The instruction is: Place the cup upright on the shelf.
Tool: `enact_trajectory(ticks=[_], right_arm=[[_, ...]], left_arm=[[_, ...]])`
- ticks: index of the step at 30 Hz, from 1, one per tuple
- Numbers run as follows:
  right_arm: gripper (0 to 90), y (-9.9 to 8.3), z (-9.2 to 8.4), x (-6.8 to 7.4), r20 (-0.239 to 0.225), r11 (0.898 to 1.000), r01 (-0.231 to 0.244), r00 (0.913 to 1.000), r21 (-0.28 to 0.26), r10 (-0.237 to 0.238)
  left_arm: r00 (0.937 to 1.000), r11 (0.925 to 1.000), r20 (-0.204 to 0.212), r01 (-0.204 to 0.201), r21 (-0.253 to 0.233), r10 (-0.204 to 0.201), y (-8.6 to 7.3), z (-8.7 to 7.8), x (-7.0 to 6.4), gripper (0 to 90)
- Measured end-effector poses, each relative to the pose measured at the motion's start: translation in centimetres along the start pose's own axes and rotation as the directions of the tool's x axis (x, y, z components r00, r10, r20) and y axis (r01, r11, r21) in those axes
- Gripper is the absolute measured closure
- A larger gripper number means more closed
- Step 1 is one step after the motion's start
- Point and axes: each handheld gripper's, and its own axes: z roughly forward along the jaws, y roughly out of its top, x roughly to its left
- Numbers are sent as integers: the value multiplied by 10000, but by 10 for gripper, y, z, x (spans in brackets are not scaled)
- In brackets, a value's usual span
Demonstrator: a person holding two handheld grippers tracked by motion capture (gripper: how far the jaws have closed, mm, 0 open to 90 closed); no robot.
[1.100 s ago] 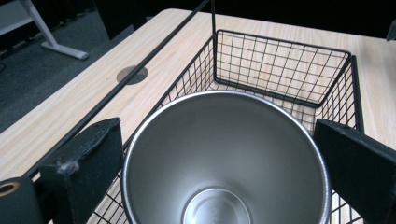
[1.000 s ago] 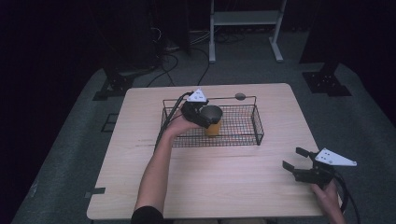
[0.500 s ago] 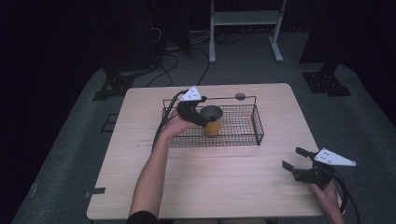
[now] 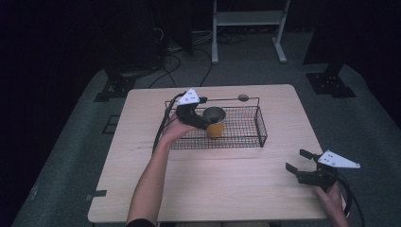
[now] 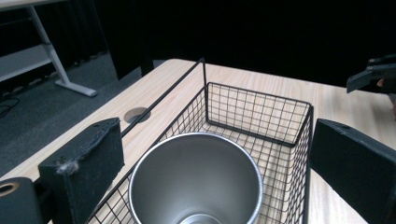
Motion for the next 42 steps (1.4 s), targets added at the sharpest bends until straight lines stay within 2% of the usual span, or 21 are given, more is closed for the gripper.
enact_trajectory(ticks=[15,23,42], right_arm=[[133,0,0,0,5,10000,-21,10000,-17,21],[133,0,0,0,5,10000,-25,10000,-22,25],[133,0,0,0,9,10000,-76,10000,-31,76]], left_arm=[[10000,9973,-68,-32,-727,27,-4,-17,-14,25],[9996,9952,-41,-278,-934,276,0,-24,-24,25],[9995,9918,-197,-274,-1246,251,-6,-37,-44,25]])
